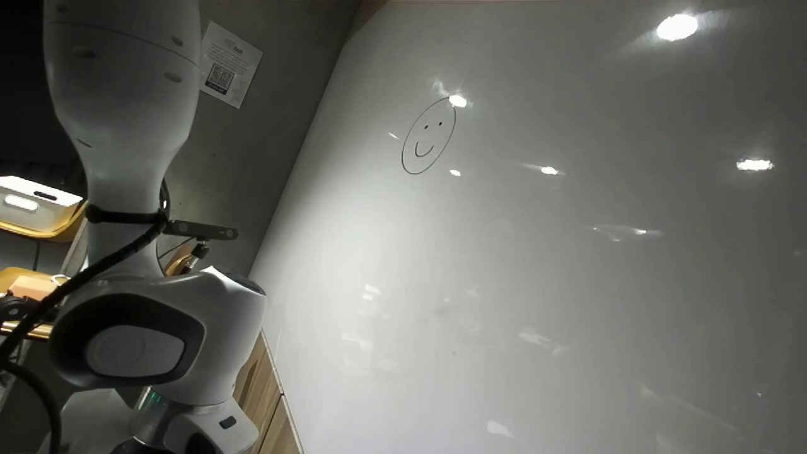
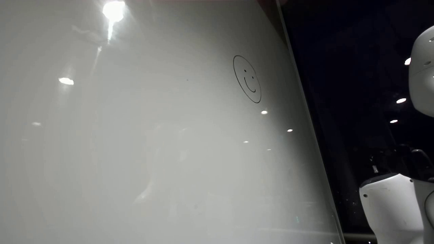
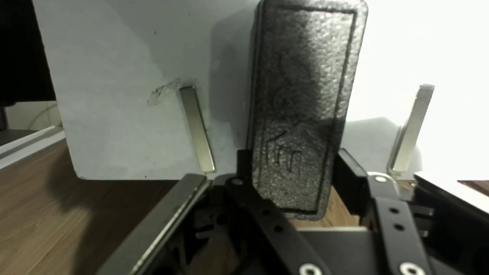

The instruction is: Use the duster to rub the drawing on the white board

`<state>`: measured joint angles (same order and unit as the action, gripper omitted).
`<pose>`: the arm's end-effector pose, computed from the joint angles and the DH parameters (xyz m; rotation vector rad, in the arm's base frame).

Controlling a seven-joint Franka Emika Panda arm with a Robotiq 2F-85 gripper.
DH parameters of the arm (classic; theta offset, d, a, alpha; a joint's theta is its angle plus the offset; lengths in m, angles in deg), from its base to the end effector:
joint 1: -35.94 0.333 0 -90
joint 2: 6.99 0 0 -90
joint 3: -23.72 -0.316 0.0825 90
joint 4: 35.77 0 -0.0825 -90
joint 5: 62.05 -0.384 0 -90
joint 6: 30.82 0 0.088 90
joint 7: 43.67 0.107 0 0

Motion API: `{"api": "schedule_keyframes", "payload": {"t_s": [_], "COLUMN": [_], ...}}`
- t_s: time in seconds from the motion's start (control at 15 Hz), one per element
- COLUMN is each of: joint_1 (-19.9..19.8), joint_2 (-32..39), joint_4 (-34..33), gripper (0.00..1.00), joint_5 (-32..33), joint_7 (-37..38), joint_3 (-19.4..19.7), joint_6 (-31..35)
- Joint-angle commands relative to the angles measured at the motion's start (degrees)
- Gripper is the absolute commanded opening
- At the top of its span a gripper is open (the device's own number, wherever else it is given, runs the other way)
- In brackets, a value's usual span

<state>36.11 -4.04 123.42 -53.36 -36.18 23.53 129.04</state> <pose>0.3781 0.0093 0.1936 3.0892 0.0294 -0.0560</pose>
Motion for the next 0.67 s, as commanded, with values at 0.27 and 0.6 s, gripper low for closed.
{"api": "schedule_keyframes", "payload": {"t_s": [0.27,0.6], "joint_1": [1.87,4.46], "joint_2": [-10.16,-23.09], "joint_4": [-1.1,-2.19], "gripper": [0.29,0.29], "joint_5": [-2.8,-5.67], "joint_7": [-0.75,-2.22], "joint_3": [-1.83,-4.01], "joint_6": [-4.67,-10.72]}}
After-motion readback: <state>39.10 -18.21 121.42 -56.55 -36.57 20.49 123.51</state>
